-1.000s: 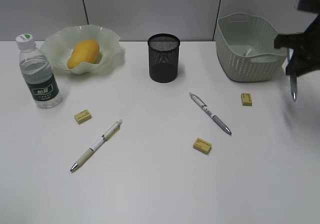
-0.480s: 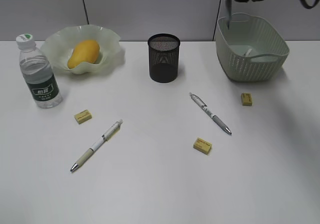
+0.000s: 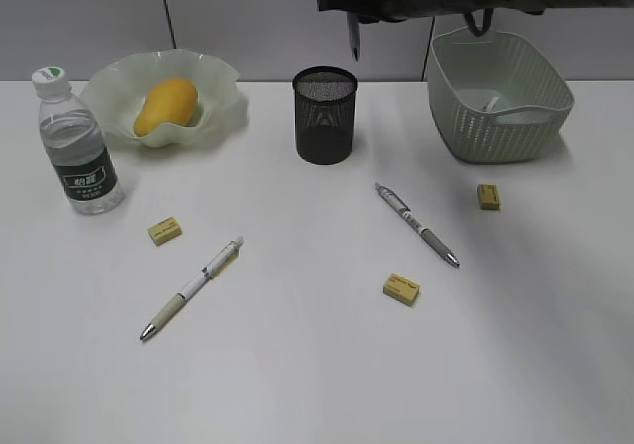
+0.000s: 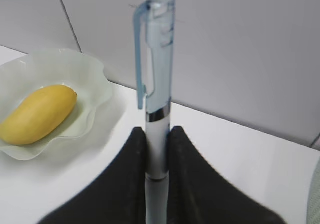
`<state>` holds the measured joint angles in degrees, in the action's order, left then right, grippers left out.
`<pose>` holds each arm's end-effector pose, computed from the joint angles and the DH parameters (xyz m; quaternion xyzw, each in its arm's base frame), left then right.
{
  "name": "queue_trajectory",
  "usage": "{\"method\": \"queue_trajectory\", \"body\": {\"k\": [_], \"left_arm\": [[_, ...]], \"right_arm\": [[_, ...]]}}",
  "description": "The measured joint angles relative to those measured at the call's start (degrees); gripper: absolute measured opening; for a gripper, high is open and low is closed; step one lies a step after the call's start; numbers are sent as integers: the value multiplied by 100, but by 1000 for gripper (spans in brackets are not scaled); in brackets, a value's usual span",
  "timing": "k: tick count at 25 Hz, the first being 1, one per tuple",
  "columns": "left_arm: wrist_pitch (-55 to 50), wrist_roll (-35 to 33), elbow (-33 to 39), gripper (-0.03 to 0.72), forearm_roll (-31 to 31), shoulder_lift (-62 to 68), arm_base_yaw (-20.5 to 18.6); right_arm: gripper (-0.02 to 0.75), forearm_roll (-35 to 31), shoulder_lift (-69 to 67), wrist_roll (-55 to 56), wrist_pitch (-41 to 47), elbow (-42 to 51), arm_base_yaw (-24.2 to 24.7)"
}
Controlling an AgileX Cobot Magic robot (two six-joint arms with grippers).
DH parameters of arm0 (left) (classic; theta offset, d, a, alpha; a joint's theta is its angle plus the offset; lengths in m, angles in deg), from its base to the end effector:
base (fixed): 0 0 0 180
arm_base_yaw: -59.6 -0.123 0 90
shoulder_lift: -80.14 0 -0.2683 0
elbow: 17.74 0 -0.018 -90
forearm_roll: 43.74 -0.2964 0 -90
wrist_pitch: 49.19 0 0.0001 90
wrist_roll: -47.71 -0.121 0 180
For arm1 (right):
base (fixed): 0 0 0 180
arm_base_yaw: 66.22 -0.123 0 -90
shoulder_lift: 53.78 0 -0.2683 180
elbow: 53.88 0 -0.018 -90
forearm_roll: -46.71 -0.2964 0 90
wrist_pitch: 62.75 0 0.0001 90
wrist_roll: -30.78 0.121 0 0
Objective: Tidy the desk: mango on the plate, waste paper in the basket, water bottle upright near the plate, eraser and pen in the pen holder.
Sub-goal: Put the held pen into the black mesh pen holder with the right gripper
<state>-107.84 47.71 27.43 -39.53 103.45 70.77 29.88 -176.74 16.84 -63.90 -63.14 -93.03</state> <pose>0.1153 -0.0305 0.2818 0.0840 0.8909 -0.0797 0.4392 0.4789 0.2413 0.1989 -0.1708 0.8142 0.1399 0.5369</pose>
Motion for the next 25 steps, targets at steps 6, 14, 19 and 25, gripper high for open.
{"method": "queue_trajectory", "body": {"k": [6, 14, 19, 25], "left_arm": [[0, 0, 0, 365, 0, 0, 0], [0, -30, 0, 365, 0, 0, 0], [0, 0, 0, 365, 0, 0, 0], [0, -30, 0, 365, 0, 0, 0]], "right_arm": [[116, 8, -653, -2, -226, -451, -45], [116, 11, -1293, -2, -380, -598, -45], [127, 11, -1426, -2, -438, -599, -45], [360, 67, -1426, -2, -475, -599, -45]]}}
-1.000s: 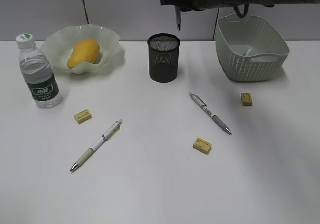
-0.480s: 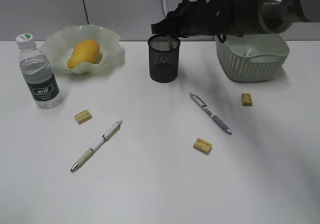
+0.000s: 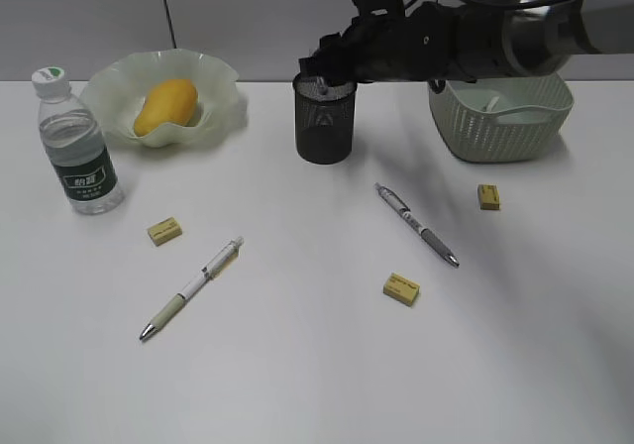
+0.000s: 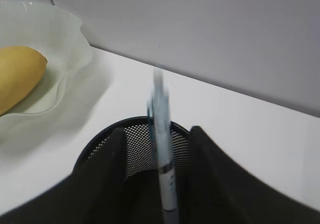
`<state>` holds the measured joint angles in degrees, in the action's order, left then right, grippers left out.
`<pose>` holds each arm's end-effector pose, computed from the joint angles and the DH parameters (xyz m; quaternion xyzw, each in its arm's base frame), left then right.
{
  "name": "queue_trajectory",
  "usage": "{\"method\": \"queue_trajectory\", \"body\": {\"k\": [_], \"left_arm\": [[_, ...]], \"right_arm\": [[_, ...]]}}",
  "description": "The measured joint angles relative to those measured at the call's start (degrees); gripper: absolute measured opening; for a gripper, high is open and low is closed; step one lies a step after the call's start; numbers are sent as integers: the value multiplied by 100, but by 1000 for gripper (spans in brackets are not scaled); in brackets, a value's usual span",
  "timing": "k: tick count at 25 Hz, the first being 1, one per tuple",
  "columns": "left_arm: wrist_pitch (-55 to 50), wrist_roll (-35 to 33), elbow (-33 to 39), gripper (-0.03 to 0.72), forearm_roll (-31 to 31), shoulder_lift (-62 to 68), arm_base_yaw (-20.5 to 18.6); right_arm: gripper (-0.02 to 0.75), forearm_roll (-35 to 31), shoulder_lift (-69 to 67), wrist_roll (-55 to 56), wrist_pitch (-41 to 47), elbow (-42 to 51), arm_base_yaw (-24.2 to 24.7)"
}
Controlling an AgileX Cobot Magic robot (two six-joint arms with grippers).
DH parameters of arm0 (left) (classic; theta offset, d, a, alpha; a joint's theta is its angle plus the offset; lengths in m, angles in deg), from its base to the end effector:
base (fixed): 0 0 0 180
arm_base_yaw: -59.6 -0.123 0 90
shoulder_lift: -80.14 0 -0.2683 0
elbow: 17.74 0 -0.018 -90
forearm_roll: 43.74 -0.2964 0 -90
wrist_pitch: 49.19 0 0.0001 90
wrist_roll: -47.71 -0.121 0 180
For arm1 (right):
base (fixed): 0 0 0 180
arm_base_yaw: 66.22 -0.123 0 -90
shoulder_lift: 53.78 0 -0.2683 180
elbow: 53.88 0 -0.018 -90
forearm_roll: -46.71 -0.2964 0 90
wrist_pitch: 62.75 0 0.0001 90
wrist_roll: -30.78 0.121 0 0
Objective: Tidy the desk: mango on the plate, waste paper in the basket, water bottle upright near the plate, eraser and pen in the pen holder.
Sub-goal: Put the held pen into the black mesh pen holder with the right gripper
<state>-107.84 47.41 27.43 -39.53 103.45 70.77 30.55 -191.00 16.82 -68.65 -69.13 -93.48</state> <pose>0.1153 -0.0305 0.2818 0.0863 0.8907 -0.0786 0.4394 0.5050 0.2563 0.1099 -0.1775 0.8306 0.1220 0.5135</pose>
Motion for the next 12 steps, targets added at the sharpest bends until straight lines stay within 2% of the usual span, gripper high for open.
{"method": "queue_trajectory", "body": {"k": [2, 4, 9, 12], "left_arm": [[0, 0, 0, 365, 0, 0, 0], [0, 30, 0, 365, 0, 0, 0], [0, 30, 0, 365, 0, 0, 0], [0, 30, 0, 365, 0, 0, 0]], "right_arm": [[454, 7, 0, 0, 25, 0, 0], [491, 7, 59, 0, 169, 0, 0], [510, 72, 555, 0, 1000, -19, 0], [507, 72, 927, 0, 1908, -29, 0]]}}
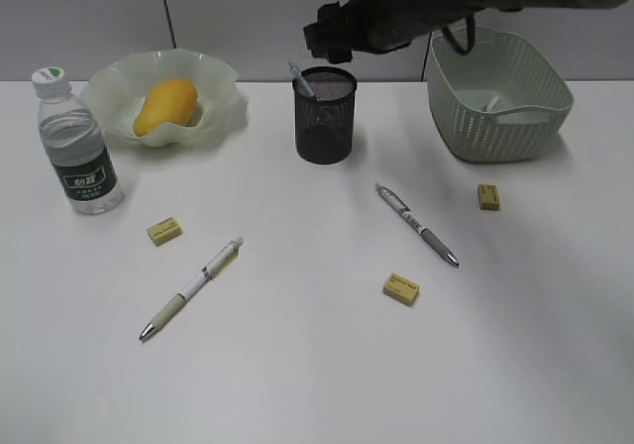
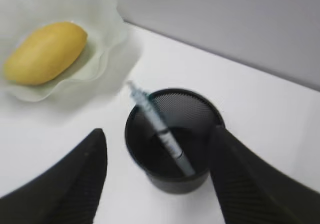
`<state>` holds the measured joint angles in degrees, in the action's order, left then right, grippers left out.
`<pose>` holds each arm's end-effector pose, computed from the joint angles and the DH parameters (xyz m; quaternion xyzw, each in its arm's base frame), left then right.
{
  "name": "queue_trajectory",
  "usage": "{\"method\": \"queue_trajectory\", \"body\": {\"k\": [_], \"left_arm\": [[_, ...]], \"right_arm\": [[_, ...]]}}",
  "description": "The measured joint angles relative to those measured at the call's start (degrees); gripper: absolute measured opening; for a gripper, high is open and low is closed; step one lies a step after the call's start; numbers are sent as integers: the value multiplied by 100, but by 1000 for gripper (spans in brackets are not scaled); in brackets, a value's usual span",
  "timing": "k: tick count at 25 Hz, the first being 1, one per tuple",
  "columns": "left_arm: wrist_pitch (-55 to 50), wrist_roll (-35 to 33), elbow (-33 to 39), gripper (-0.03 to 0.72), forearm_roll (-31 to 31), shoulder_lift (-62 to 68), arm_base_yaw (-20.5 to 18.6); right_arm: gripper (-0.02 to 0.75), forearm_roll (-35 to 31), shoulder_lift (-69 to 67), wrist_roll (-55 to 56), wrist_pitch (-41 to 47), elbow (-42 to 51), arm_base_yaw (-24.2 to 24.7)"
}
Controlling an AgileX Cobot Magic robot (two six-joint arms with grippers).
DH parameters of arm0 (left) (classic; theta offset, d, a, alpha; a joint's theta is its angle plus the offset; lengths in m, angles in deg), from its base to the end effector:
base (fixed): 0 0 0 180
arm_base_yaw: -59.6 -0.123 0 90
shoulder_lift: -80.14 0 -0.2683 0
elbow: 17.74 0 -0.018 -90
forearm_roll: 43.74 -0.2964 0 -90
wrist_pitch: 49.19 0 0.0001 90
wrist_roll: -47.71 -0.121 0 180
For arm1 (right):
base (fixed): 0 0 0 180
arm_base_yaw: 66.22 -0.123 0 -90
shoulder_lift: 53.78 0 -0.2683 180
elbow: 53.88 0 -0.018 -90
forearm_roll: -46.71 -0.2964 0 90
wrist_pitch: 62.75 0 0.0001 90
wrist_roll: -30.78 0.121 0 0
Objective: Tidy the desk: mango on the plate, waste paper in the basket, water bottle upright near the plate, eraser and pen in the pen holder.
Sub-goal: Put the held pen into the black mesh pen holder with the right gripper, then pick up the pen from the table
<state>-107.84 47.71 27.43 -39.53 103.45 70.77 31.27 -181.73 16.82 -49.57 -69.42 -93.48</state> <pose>0.1153 -0.0305 0.2818 0.0840 0.8909 -0.0797 0.4392 0.4807 0.2560 0.1686 -0.2145 0.8609 0.1389 0.4399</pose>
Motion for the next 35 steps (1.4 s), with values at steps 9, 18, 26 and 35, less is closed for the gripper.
{"method": "queue_trajectory", "body": {"k": [9, 18, 26, 35], "left_arm": [[0, 0, 0, 365, 0, 0, 0], [-2, 0, 0, 365, 0, 0, 0], [-6, -30, 0, 365, 0, 0, 0], [-6, 0, 0, 365, 0, 0, 0]], "right_arm": [[480, 636, 666, 344, 3312, -17, 0], [477, 1503, 1025, 833, 5537, -17, 0], [477, 1544, 1970, 1143, 5582, 253, 0], [478, 1544, 3827, 1334, 5520, 2019, 0]]}}
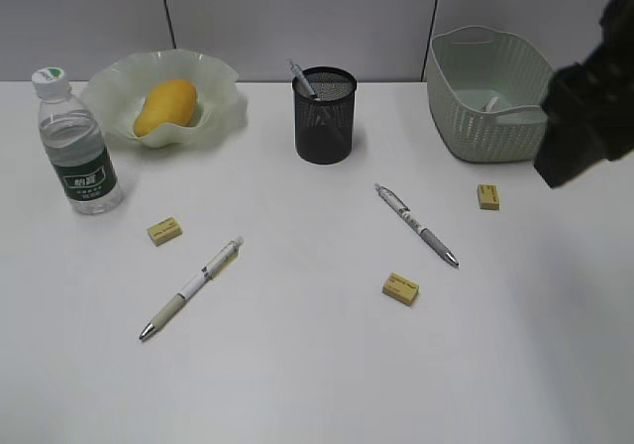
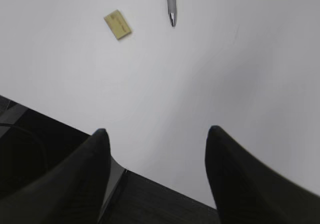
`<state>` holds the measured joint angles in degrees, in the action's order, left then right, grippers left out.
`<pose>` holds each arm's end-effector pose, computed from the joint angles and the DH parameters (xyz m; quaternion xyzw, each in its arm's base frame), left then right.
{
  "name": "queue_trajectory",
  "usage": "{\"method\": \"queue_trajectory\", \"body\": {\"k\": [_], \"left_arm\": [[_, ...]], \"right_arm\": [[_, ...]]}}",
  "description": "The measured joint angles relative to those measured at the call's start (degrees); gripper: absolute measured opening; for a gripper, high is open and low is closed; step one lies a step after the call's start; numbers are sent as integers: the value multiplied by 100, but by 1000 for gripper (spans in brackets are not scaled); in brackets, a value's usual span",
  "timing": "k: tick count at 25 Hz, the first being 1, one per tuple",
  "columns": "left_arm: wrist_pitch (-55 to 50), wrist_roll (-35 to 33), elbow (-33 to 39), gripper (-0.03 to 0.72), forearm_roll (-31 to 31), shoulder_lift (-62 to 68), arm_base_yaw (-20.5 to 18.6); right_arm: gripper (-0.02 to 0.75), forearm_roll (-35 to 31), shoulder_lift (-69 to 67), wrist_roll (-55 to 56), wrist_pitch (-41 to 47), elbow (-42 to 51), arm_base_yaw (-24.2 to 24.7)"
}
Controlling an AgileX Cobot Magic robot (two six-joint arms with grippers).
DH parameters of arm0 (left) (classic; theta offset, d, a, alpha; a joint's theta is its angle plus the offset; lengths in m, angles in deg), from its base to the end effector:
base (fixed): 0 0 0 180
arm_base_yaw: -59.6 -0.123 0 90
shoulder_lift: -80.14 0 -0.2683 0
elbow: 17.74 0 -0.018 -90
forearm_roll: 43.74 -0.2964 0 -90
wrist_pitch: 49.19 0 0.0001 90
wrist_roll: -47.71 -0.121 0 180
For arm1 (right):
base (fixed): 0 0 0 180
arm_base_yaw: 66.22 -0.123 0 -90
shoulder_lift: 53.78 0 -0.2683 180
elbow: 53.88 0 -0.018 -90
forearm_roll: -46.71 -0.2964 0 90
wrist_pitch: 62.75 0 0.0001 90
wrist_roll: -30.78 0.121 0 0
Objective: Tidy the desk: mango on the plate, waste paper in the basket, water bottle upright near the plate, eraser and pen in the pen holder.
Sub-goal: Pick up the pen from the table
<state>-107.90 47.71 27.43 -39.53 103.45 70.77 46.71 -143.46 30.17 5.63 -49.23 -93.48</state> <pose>0.1152 -0.0305 0.2817 0.0840 0.8911 -0.0797 0.4387 0.2945 0.1517 0.2713 -0.2381 0.9595 0.0346 0.1463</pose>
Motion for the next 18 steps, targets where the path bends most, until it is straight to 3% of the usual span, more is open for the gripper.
{"method": "queue_trajectory", "body": {"k": [9, 18], "left_arm": [[0, -30, 0, 365, 0, 0, 0], [119, 0, 0, 365, 0, 0, 0]], "right_arm": [[478, 0, 2101, 61, -1138, 2644, 0], [478, 210, 4309, 61, -1527, 3903, 0]]}}
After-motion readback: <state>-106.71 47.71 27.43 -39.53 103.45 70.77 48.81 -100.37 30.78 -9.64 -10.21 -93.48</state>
